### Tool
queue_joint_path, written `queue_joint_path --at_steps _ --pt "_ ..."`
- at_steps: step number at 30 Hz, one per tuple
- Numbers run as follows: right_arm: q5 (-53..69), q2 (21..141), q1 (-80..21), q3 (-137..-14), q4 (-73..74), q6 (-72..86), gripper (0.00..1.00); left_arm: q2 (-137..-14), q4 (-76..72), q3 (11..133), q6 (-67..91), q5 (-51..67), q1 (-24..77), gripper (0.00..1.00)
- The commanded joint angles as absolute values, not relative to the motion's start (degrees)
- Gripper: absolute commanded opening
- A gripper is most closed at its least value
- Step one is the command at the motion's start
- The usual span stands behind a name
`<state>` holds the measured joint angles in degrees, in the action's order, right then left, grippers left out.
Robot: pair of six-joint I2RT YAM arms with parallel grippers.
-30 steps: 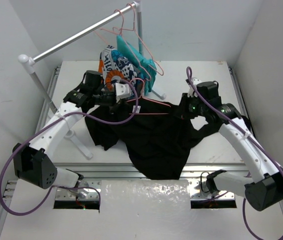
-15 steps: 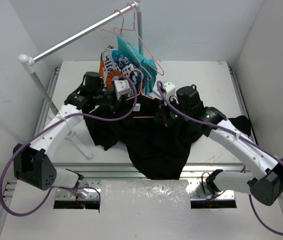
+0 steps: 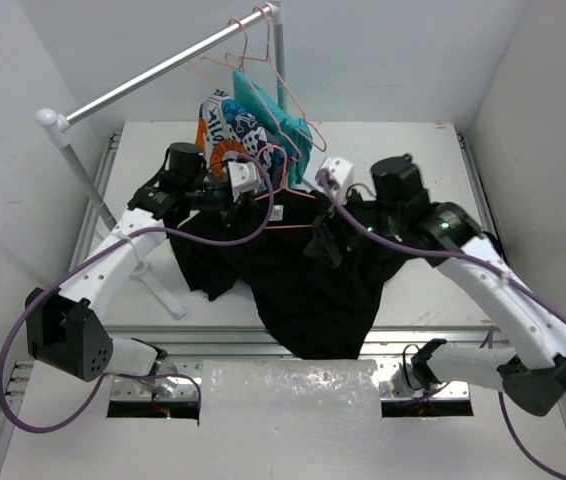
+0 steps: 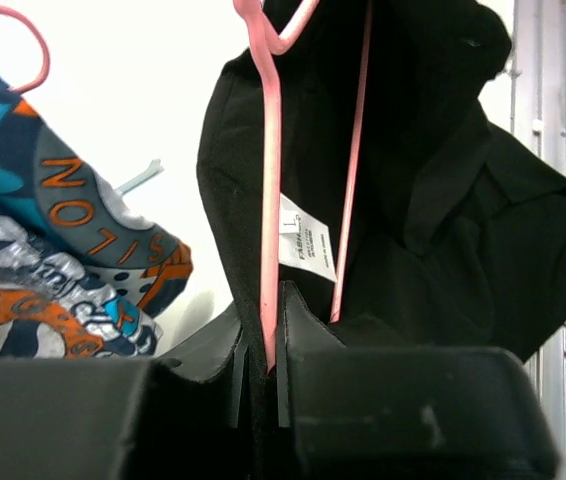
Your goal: Place the shirt on the hanger
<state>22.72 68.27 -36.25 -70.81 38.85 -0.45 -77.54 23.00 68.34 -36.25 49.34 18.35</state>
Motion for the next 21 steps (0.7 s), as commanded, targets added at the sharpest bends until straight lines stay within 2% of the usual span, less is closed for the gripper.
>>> queue_joint_path --at_steps 1,4,7,13,21 --pt "25.68 63.28 -36.21 -81.64 38.41 -6.94 0.93 -75.15 23.37 68.82 -40.07 54.75 18.19 0.00" --pt "24.95 68.01 -30.96 -87.96 44.45 -9.22 0.88 -75.15 25.92 69.61 -43.50 58.78 18.19 0.00" --pt "35.11 73.46 -22.18 -93.24 54.74 -12.91 0.88 -75.06 26.98 70.49 -44.30 59.94 18.19 0.00" --pt "40.87 74.79 -21.27 -92.73 59.94 -20.30 0.93 -74.36 27.16 70.58 -44.65 59.94 18.11 0.00" --pt "37.17 79.36 -21.27 -88.77 58.98 -22.85 0.89 -74.18 27.42 71.19 -44.74 60.82 18.11 0.00"
